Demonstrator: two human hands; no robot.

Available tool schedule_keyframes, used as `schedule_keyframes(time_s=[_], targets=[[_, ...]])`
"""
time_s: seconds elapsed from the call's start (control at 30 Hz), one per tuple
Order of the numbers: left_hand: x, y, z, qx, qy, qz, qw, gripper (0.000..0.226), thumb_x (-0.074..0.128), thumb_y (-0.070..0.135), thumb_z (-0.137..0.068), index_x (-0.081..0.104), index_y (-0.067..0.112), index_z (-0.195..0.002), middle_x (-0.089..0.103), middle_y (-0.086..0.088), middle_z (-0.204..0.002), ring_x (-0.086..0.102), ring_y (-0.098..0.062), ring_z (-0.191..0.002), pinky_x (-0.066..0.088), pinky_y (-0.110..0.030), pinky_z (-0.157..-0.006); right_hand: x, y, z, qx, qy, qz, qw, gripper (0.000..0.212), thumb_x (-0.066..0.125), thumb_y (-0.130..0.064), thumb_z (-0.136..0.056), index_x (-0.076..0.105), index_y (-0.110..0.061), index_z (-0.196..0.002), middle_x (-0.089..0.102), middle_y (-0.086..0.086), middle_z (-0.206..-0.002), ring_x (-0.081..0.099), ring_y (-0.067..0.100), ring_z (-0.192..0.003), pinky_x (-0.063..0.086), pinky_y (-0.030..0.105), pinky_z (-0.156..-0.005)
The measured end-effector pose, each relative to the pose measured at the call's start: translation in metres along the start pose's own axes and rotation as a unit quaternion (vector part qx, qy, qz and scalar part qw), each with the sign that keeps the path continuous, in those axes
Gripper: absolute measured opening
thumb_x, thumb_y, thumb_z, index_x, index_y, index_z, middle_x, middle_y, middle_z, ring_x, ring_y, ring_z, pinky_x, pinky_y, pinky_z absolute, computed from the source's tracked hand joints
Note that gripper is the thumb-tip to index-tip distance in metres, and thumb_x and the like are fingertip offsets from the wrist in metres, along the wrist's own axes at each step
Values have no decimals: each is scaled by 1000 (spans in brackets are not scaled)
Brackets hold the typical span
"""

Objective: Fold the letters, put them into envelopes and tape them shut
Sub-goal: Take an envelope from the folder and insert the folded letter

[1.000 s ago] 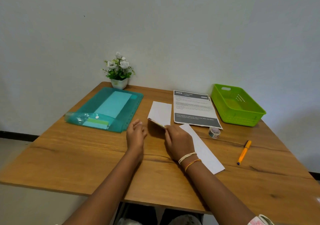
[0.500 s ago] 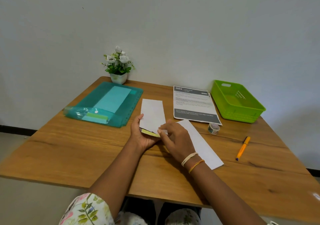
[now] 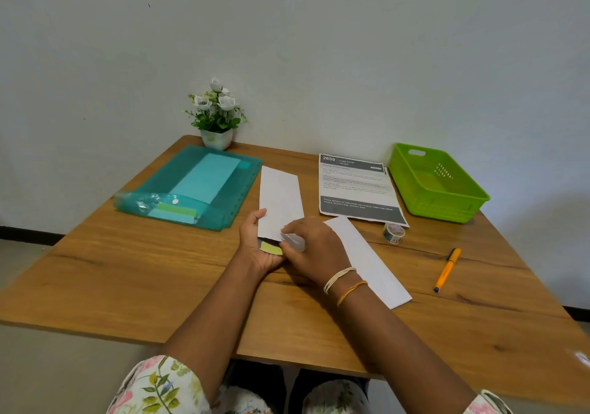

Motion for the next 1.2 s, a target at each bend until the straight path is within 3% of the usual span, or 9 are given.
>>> schedule_keyframes(time_s=[0.17,0.37,0.63,0.7,0.8,0.93,1.03,1.13,1.2], targets=[[11,-1,4,1,-36,-26,999,46,57,28,-73,58,10,-116,70,-16,-89,67,-30,-82,52,-41,-84,-4,-11,-1,-23,39,79,996,19,71,-16,-79,74,-11,-97,73,9,-94,67,25,-81,56,33,-66],[22,2,8,20,-63,5,998,37,48,15,-76,56,10,-112,65,-15,-84,64,-27,-78,57,-36,-69,-20,-12,-2,-17,116,97,988,17,76,-6,-67,71,-8,-83,70,11,-75,64,27,-59,49,26,-48],[20,3,4,34,-66,20,997,32,61,23,-83,58,8,-111,69,-16,-83,70,-30,-77,58,-43,-71,-31,-13,-3,-35,137,46,989,19,73,-14,-73,71,-11,-91,71,7,-86,66,22,-72,49,22,-60],[21,6,1,42,-72,37,996,27,61,25,-86,62,7,-105,69,-19,-85,70,-32,-79,58,-47,-75,-33,1,-2,14,120,-44,992,27,68,-29,-77,68,-15,-101,70,1,-96,64,14,-83,51,23,-70],[17,7,-7,44,-57,42,996,29,60,32,-87,60,8,-103,68,-18,-84,68,-33,-79,56,-51,-80,-31,54,1,186,87,-133,970,36,63,-38,-83,63,-16,-111,64,2,-109,60,16,-99,50,30,-83],[20,3,-10,23,-51,23,998,37,60,40,-86,59,6,-100,67,-22,-83,63,-37,-86,51,-59,-84,-27,134,24,389,-81,105,912,54,61,-41,-82,54,-7,-123,52,19,-126,49,35,-117,45,39,-96],[21,3,-14,21,-38,24,999,40,61,42,-86,56,7,-106,66,-23,-88,61,-36,-92,49,-60,-85,-22,159,41,436,-175,178,865,74,64,-61,-70,53,-14,-125,53,17,-130,48,36,-120,46,43,-96],[22,3,-20,17,-28,28,999,45,60,45,-87,55,7,-110,63,-24,-98,61,-36,-94,49,-58,-87,-15,162,37,420,-201,124,876,66,71,-64,-63,59,-21,-111,61,11,-122,55,32,-112,49,38,-87],[22,2,-24,15,-21,30,999,46,60,47,-87,55,8,-111,64,-24,-100,62,-36,-96,49,-56,-88,-13,163,34,417,-214,99,878,68,75,-60,-64,59,-18,-115,62,9,-124,59,29,-109,48,33,-80]])
Point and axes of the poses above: each hand's wrist, its own z-axis away from the middle knuckle, its own x-axis out of the palm, y = z × x, the point moved 10 cm from there along -z, towards the middle knuckle
